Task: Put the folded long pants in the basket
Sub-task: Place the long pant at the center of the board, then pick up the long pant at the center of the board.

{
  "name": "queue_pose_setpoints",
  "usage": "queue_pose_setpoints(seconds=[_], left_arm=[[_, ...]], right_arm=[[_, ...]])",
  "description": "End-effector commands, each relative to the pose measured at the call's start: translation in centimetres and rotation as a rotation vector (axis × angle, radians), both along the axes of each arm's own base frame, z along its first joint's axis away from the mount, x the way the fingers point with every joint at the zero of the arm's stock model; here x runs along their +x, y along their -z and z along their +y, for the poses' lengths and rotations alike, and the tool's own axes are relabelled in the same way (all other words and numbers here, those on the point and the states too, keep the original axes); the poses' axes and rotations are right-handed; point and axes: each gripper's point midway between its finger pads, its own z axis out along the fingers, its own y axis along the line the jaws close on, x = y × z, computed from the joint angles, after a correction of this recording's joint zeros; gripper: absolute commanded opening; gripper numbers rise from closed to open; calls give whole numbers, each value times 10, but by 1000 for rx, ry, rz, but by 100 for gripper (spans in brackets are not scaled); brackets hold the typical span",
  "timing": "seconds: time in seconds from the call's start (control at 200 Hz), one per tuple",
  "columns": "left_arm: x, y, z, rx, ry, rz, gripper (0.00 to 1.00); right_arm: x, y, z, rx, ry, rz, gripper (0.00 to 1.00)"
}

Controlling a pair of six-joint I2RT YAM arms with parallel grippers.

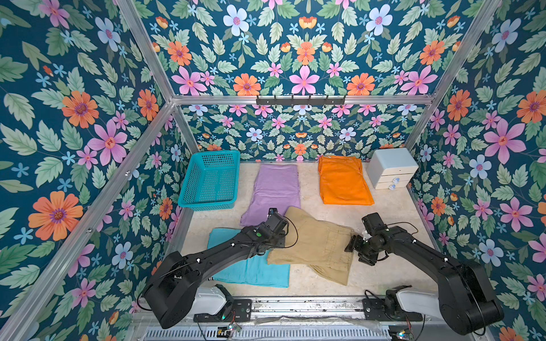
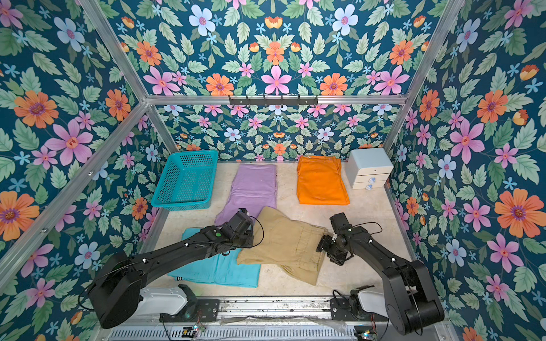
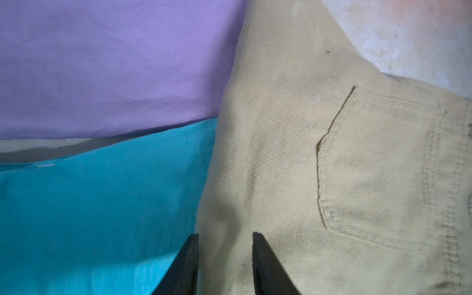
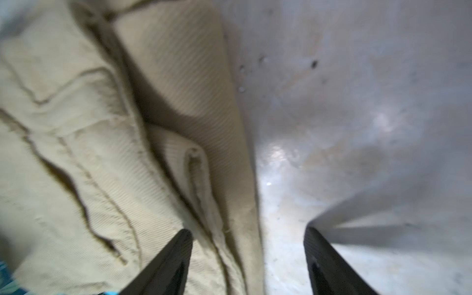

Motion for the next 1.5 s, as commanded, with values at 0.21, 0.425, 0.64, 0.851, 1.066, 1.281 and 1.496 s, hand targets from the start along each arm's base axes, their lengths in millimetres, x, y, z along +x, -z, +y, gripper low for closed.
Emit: queue_pose_setpoints(seconds=[0.21,0.425,0.64,0.851,1.066,1.281,1.496], left_arm=[[30,-5,10,102,9,-20,47],[47,9,7,42,21,45,52],[45,25,-18,-60,90,106,55],[40,34,-35,-142,128,143,54],[41,31,-33,-144,104,138,50],[42,-13,-35,-234,104,57,52],[34,8,-28,-196,94,108,56]], right_arm=[[3,26,9,47,49,49,60],[7,24,-6,-51,49,28,19],[7,19,-19,-135,11,17,1],[6,22,-20,-141,-5,18,0],[5,26,-20,-144,-11,27,0],[4,25,-20,-148,-18,28,0],[3,25,-21,-153,-24,28,0]])
